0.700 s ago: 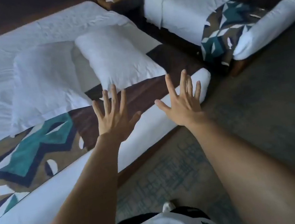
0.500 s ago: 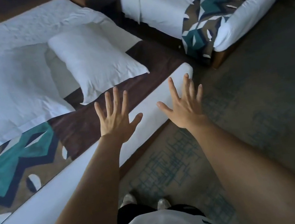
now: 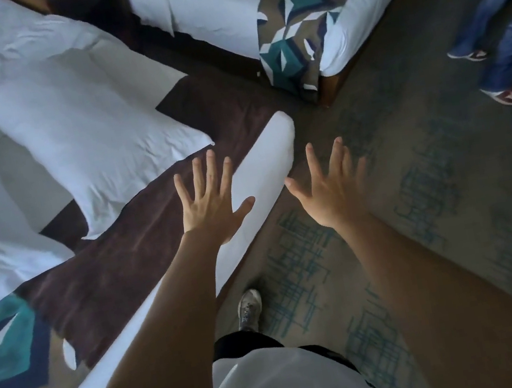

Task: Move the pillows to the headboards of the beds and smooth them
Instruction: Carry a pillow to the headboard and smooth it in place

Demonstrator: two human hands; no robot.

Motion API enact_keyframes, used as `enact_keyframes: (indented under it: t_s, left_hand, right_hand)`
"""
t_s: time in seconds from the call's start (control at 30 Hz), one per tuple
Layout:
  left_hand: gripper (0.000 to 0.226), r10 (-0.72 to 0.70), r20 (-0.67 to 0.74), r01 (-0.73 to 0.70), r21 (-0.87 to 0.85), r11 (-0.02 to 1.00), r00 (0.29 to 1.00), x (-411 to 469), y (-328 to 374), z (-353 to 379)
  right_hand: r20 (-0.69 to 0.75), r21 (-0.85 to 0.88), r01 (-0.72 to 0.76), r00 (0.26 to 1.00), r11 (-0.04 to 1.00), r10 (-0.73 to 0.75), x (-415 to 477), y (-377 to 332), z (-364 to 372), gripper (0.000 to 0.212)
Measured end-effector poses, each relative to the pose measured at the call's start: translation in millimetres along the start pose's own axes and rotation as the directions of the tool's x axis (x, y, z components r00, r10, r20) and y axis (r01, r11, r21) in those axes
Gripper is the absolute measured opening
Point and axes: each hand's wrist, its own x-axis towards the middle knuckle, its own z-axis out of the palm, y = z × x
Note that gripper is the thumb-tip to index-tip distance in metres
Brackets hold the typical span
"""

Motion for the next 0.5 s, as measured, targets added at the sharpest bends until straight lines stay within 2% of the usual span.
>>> enact_keyframes:
  t_s: [0.3,0.5]
  left_hand:
    - [0.092,0.194,0.053,-0.193,-0.013,0.981,0.980,117,4,14]
    - [0.094,0.295,0.054,-0.294,-0.027,0.956,0.954,178,19,25]
  right_hand:
    - [0.103,0.133,-0.257,0.964,0.957,0.245,71,4,8,0.100]
    - [0.162,0.162,-0.347,0.933,0.924,0.322,108,21,8,0.092]
